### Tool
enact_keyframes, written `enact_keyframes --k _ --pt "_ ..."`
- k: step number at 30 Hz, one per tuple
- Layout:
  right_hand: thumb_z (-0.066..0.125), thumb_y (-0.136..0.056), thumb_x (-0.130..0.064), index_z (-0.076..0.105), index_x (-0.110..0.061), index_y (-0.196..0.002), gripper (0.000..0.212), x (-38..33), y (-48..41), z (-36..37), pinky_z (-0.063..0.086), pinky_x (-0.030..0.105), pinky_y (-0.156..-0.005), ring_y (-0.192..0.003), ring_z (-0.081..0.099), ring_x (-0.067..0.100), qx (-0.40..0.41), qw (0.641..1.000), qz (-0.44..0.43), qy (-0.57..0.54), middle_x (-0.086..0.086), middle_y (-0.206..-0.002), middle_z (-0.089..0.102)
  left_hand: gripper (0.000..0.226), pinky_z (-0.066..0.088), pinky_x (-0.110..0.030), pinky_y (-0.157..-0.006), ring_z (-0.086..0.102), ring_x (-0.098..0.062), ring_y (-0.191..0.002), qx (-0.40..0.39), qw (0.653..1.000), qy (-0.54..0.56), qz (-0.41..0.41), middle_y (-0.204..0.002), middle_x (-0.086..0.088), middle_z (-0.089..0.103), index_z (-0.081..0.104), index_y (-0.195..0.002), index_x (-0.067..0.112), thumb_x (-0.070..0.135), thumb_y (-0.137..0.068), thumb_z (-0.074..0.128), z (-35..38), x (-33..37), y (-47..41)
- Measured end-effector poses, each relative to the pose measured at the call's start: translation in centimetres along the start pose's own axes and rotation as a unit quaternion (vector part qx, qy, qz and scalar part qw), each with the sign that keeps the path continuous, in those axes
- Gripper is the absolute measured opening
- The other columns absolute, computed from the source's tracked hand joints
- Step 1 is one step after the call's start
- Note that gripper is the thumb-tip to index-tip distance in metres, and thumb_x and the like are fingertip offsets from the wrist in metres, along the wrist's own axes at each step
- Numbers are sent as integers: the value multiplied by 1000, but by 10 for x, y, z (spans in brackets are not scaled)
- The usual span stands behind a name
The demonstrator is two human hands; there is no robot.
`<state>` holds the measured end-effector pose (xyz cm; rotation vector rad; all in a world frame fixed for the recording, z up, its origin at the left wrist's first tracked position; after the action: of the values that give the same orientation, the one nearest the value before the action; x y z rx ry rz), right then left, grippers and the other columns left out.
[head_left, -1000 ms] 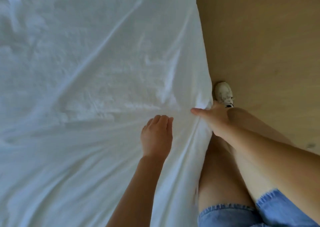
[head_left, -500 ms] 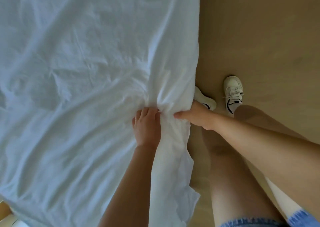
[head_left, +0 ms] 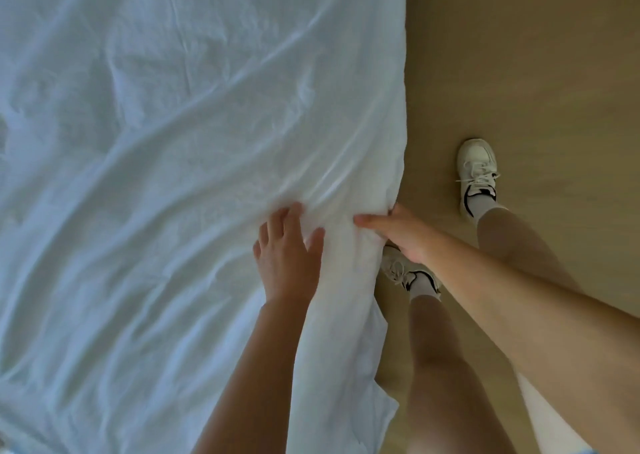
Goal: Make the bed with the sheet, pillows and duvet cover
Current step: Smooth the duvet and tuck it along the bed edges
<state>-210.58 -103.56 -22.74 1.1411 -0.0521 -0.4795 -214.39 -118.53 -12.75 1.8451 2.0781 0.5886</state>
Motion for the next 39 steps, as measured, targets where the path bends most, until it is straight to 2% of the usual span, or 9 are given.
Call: enact_keyframes --k 6,12,15,18,21,24,29,33,39 --pt "73 -79 -35 64 -23 -92 20 22 10 -1 56 29 -69 -82 69 10 99 989 -105 -30 -3 -96 71 22 32 -33 -71 52 -29 -83 95 990 99 -17 -87 -10 59 62 -85 2 16 -96 49 -2 -44 1" --pt "75 -68 -53 64 -19 -104 51 25 24 -16 50 20 -59 -82 67 9 175 977 -116 23 -5 -95 69 37 27 -22 -43 37 -7 -44 37 976 213 14 -45 6 37 23 -58 23 20 -93 36 -13 -29 44" --pt "74 -63 -50 63 -20 -106 54 37 26 -9 52 23 -66 -87 68 11 87 994 -68 -23 -1 -104 70 35 27 -21 -45 40 -7 -50 -17 983 181 -5 -51 9 42 30 -61 22 27 -94 43 -6 -24 34" --pt "73 -65 -42 64 -17 -104 47 38 32 -7 52 25 -71 -90 68 14 23 999 -30 -4 3 -107 70 15 37 -28 -74 52 -24 -87 -14 987 158 11 -91 -1 56 53 -91 18 33 -92 52 7 -4 34" --pt "80 -68 -37 67 -19 -87 29 16 42 -26 51 16 -53 -69 69 5 66 988 -80 117 -5 -82 74 54 40 -37 -91 48 -26 -103 39 994 47 91 -111 -10 57 56 -115 9 52 -82 55 19 15 71" --pt "83 -68 -22 66 -19 -77 19 9 55 -48 48 15 -44 -58 68 6 137 977 -154 58 -12 -66 71 52 43 -43 -92 50 -27 -106 21 990 -30 138 -110 -8 62 64 -111 12 49 -74 68 44 10 101" --pt "75 -72 -11 67 -15 -96 25 28 39 -40 57 28 -65 -87 71 20 80 994 -39 -70 1 -90 74 15 33 -43 -87 53 -36 -101 -61 997 -34 -30 -100 -11 62 68 -92 9 21 -92 59 73 -31 96" --pt "69 -73 -8 59 -6 -120 48 59 36 -30 42 40 -103 -113 59 29 -45 995 81 45 15 -122 63 16 32 -41 -88 51 -35 -101 -61 996 -10 -58 -102 -14 60 64 -94 6 17 -95 52 84 -32 96" --pt "72 -77 -14 72 -26 -82 13 71 42 34 55 25 -72 -81 68 7 -6 996 -53 68 -8 -88 73 42 35 -40 -92 52 -35 -102 53 983 116 -129 -109 -15 58 59 -109 2 32 -86 42 68 -38 121"
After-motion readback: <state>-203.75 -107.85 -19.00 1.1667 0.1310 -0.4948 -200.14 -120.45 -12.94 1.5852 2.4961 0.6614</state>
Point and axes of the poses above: each hand's wrist, its own y-axis away from the middle knuckle, its own z-axis out of the palm, x = y × z, the point moved 4 cm from there along -y, towards the middle knuckle
